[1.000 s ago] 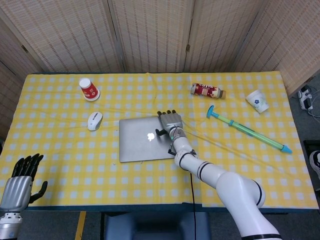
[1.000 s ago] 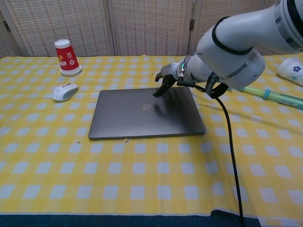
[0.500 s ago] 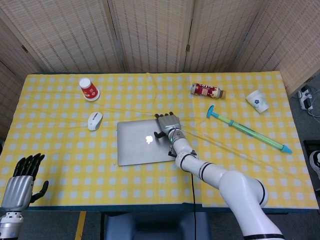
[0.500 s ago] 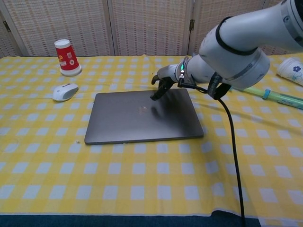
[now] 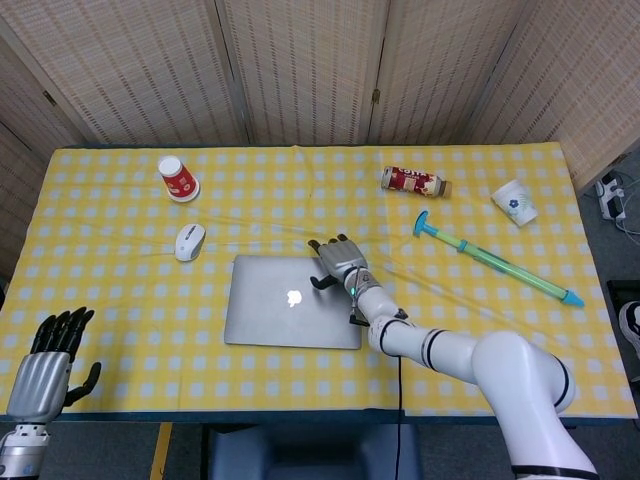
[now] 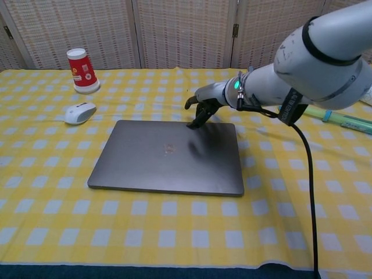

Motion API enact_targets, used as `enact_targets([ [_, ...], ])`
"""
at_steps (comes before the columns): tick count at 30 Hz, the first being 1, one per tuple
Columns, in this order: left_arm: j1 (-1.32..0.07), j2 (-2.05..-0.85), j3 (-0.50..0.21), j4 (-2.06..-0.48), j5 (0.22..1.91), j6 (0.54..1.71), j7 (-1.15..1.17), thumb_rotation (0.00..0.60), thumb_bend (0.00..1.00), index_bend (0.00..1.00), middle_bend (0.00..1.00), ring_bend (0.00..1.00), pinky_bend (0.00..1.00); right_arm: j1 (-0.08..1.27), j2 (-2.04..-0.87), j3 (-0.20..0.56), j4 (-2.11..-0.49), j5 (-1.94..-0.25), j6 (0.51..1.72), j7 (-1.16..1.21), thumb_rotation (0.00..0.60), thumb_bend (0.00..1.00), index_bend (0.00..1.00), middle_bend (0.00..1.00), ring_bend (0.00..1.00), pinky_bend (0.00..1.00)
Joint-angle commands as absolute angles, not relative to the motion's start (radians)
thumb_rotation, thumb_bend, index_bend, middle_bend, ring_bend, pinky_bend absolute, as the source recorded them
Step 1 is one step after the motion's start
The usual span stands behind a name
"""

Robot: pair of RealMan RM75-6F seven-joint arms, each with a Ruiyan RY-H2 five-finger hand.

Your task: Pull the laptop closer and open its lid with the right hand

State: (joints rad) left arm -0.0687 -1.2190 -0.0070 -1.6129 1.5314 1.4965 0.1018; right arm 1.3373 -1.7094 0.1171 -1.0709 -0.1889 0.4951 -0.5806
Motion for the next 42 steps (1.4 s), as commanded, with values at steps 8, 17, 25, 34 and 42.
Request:
enact_targets([
  [8, -0.069, -1.221, -0.006, -1.613, 1.537, 1.499, 0.102, 0.6, 0.47, 0.07, 0.1, 0.02, 0.0, 1.313, -1.694, 0.118, -1.147, -0.322, 0.528, -0.495, 0.343, 0.48, 0.0, 0.27, 0.12, 0.0],
  [17, -0.064, -1.221, -0.005, -1.606, 1.534, 1.504, 0.091, 0.6, 0.47, 0.07, 0.1, 0.02, 0.0, 1.34, -1.764, 0.135, -1.115, -0.364, 0.58, -0.48, 0.342, 0.48, 0.0, 0.21, 0.09, 0.0],
  [25, -0.06, -1.22, -0.004, -1.598, 1.532, 1.506, 0.083, 0.6, 0.47, 0.07, 0.1, 0.02, 0.0, 1.371, -1.825, 0.141, -1.046, -0.327, 0.589, -0.502, 0.339, 0.48, 0.0, 0.18, 0.08, 0.0],
  [34, -0.059, -1.217, -0.006, -1.597, 1.527, 1.503, 0.08, 0.6, 0.47, 0.07, 0.1, 0.02, 0.0, 1.416, -1.869, 0.151, -0.978, -0.25, 0.552, -0.543, 0.338, 0.48, 0.0, 0.18, 0.07, 0.0],
  [42, -0.058, -1.218, -0.007, -1.592, 1.525, 1.504, 0.076, 0.6, 0.47, 0.07, 0.1, 0.02, 0.0, 1.432, -1.883, 0.154, -0.982, -0.255, 0.525, -0.544, 0.338, 0.48, 0.0, 0.21, 0.08, 0.0],
])
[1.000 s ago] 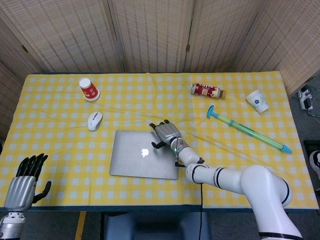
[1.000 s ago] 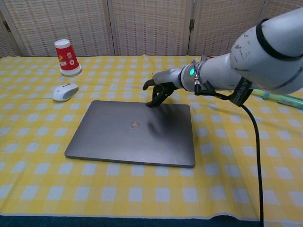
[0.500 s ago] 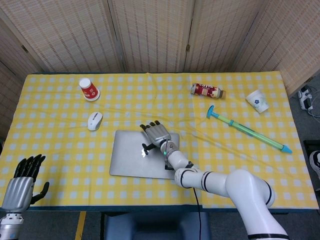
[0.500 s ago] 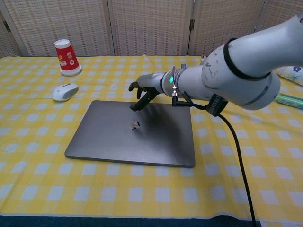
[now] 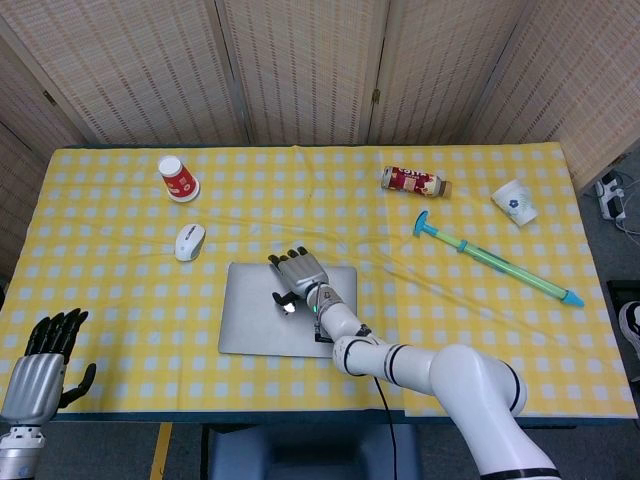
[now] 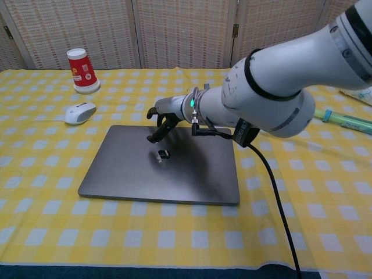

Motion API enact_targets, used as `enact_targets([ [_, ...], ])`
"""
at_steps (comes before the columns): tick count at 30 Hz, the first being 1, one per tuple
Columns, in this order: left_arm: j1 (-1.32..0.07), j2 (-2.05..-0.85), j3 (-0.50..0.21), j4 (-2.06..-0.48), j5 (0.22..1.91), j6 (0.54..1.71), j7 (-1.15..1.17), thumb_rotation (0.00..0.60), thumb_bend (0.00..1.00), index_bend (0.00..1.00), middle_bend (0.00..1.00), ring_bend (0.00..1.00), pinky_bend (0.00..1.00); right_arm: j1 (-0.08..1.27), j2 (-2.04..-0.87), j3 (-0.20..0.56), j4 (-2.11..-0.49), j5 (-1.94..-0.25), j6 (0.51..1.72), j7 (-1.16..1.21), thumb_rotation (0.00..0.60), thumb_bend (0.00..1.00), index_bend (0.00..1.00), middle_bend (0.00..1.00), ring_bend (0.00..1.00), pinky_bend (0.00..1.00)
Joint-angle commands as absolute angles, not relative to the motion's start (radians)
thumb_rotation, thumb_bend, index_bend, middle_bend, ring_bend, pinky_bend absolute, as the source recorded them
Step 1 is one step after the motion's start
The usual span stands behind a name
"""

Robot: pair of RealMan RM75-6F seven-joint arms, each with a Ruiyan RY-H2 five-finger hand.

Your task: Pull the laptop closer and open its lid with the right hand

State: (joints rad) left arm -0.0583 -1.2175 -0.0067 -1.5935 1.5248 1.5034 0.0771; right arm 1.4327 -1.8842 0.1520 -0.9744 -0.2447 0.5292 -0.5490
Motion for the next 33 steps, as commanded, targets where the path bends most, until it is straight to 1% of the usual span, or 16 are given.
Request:
enact_targets([
  [1, -0.058, -1.218, -0.007, -1.591, 1.525, 1.504, 0.075, 0.6, 0.47, 0.07, 0.1, 0.02, 0.0, 1.431, -1.88, 0.155, -0.989, -0.262, 0.523, -0.54, 0.338, 0.48, 0.0, 0.21, 0.08, 0.0],
  [12, -0.064, -1.221, -0.006, -1.603, 1.532, 1.498, 0.096, 0.6, 0.47, 0.07, 0.1, 0.02, 0.0, 1.389, -1.816, 0.147, -1.114, -0.381, 0.523, -0.477, 0.338, 0.48, 0.0, 0.24, 0.1, 0.0],
  [22, -0.065, -1.224, -0.004, -1.609, 1.537, 1.497, 0.104, 0.6, 0.47, 0.07, 0.1, 0.02, 0.0, 1.352, -1.728, 0.132, -1.276, -0.477, 0.543, -0.424, 0.337, 0.48, 0.0, 0.24, 0.1, 0.0],
  [24, -0.065, -1.225, -0.003, -1.608, 1.539, 1.498, 0.103, 0.6, 0.47, 0.07, 0.1, 0.02, 0.0, 1.339, -1.708, 0.134, -1.314, -0.507, 0.572, -0.413, 0.337, 0.48, 0.0, 0.24, 0.1, 0.0],
  [27, -0.064, -1.224, -0.006, -1.605, 1.537, 1.502, 0.094, 0.6, 0.47, 0.07, 0.1, 0.02, 0.0, 1.297, -1.673, 0.129, -1.392, -0.602, 0.651, -0.402, 0.329, 0.48, 0.0, 0.2, 0.1, 0.0],
  [29, -0.065, -1.223, -0.007, -1.603, 1.537, 1.502, 0.091, 0.6, 0.47, 0.07, 0.1, 0.02, 0.0, 1.26, -1.639, 0.113, -1.459, -0.682, 0.706, -0.398, 0.329, 0.48, 0.0, 0.16, 0.09, 0.0],
  [33, -0.069, -1.221, -0.009, -1.604, 1.547, 1.504, 0.088, 0.6, 0.47, 0.07, 0.1, 0.02, 0.0, 1.186, -1.572, 0.073, -1.578, -0.815, 0.791, -0.383, 0.331, 0.48, 0.0, 0.11, 0.08, 0.0],
])
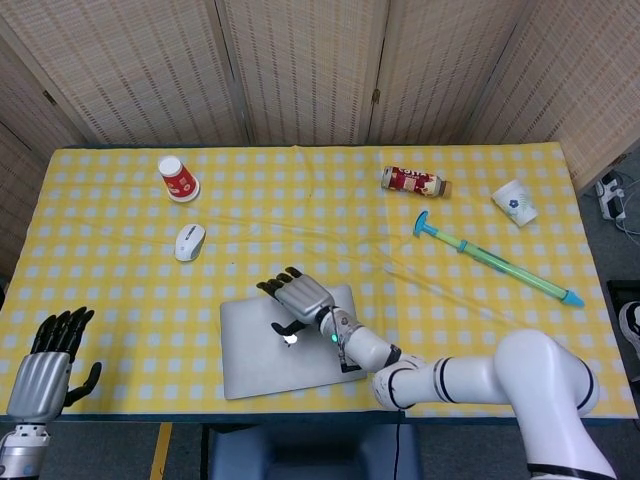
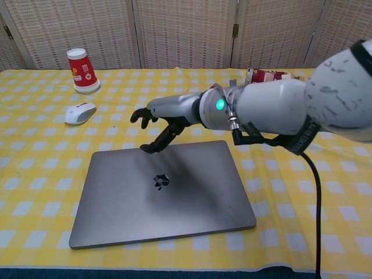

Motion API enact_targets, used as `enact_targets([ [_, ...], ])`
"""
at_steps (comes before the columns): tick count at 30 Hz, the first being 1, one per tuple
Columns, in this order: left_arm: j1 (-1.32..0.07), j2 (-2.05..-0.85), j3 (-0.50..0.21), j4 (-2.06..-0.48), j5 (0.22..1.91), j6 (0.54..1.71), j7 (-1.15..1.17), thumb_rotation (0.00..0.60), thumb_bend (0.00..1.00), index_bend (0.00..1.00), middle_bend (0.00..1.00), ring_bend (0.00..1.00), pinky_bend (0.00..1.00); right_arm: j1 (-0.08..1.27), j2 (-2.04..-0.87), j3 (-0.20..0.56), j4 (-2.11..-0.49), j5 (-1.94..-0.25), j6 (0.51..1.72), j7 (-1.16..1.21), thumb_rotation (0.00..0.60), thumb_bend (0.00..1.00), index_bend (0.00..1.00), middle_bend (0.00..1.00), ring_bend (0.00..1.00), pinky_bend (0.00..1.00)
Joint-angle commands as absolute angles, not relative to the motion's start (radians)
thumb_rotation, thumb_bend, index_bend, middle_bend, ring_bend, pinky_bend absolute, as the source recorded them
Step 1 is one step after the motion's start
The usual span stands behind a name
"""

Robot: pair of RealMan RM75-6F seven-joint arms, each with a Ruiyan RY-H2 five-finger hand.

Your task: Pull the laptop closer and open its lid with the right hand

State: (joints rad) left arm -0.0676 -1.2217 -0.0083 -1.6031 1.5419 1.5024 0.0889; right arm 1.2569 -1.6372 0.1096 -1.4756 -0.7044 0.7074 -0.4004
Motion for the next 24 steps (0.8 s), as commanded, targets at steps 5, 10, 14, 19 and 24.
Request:
enact_targets([
  [5, -0.073, -1.219, -0.008, -1.612, 1.562, 1.51, 0.088, 0.6, 0.47, 0.07, 0.1, 0.02, 0.0, 1.09, -1.507, -0.002, -1.694, -0.973, 0.889, -0.382, 0.337, 0.48, 0.0, 0.08, 0.07, 0.0],
  [10, -0.073, -1.216, -0.005, -1.621, 1.576, 1.519, 0.088, 0.6, 0.47, 0.07, 0.1, 0.02, 0.0, 1.016, -1.493, -0.081, -1.732, -1.088, 0.949, -0.416, 0.349, 0.46, 0.0, 0.03, 0.05, 0.0],
  [14, -0.072, -1.215, -0.002, -1.627, 1.587, 1.525, 0.091, 0.6, 0.47, 0.07, 0.1, 0.02, 0.0, 0.967, -1.511, -0.127, -1.727, -1.158, 0.968, -0.434, 0.456, 0.45, 0.0, 0.0, 0.02, 0.0],
  [19, -0.071, -1.212, 0.002, -1.632, 1.6, 1.532, 0.093, 0.6, 0.47, 0.07, 0.1, 0.02, 0.0, 0.923, -1.547, -0.149, -1.695, -1.22, 0.984, -0.455, 0.6, 0.45, 0.0, 0.0, 0.01, 0.0],
  [24, -0.067, -1.212, 0.004, -1.635, 1.601, 1.538, 0.092, 0.6, 0.47, 0.06, 0.1, 0.02, 0.0, 0.885, -1.588, -0.165, -1.661, -1.293, 0.99, -0.455, 0.6, 0.45, 0.0, 0.0, 0.0, 0.0],
])
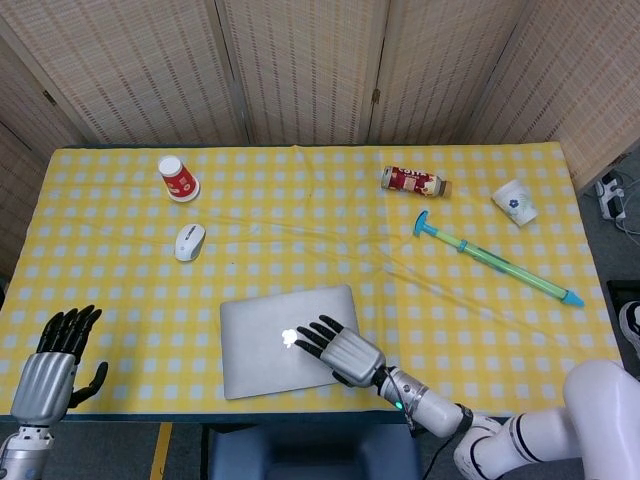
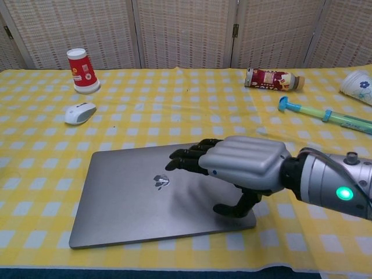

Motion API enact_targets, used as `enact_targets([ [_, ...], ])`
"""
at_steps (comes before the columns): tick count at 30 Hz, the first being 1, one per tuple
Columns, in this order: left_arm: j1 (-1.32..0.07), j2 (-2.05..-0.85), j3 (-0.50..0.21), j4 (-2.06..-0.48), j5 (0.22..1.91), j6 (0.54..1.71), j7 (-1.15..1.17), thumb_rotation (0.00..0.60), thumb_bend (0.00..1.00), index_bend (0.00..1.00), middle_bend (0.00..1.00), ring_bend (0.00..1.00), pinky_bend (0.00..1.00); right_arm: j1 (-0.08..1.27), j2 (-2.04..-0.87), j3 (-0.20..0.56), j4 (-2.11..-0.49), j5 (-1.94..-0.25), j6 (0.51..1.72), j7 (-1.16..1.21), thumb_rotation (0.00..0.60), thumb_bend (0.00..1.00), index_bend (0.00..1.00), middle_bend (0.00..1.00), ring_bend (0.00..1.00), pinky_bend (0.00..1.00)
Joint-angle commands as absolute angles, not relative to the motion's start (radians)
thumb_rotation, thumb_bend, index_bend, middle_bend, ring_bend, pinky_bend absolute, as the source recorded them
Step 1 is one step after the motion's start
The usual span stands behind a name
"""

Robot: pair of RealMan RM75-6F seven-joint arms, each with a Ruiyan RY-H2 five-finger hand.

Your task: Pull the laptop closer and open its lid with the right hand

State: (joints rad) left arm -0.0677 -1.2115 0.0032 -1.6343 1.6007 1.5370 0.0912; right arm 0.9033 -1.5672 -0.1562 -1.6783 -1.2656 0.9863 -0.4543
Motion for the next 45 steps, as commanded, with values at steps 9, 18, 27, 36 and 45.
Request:
enact_targets([
  [9, -0.063, -1.211, 0.006, -1.636, 1.606, 1.544, 0.087, 0.6, 0.47, 0.06, 0.1, 0.02, 0.0, 0.842, -1.678, -0.156, -1.591, -1.36, 0.985, -0.434, 0.6, 0.43, 0.0, 0.0, 0.0, 0.0],
  [18, -0.062, -1.212, 0.008, -1.632, 1.61, 1.546, 0.084, 0.6, 0.47, 0.06, 0.1, 0.02, 0.0, 0.818, -1.769, -0.115, -1.518, -1.392, 0.96, -0.418, 0.6, 0.43, 0.0, 0.0, 0.0, 0.0],
  [27, -0.062, -1.214, 0.007, -1.625, 1.606, 1.544, 0.076, 0.6, 0.47, 0.06, 0.1, 0.02, 0.0, 0.807, -1.846, -0.082, -1.443, -1.418, 0.929, -0.408, 0.6, 0.43, 0.0, 0.0, 0.0, 0.0],
  [36, -0.062, -1.215, 0.008, -1.614, 1.604, 1.541, 0.063, 0.6, 0.47, 0.06, 0.1, 0.02, 0.0, 0.8, -1.872, -0.048, -1.397, -1.416, 0.908, -0.426, 0.6, 0.43, 0.0, 0.0, 0.0, 0.0],
  [45, -0.063, -1.218, 0.008, -1.607, 1.6, 1.536, 0.06, 0.6, 0.47, 0.06, 0.1, 0.02, 0.0, 0.796, -1.89, -0.027, -1.377, -1.412, 0.885, -0.438, 0.6, 0.43, 0.0, 0.0, 0.0, 0.0],
])
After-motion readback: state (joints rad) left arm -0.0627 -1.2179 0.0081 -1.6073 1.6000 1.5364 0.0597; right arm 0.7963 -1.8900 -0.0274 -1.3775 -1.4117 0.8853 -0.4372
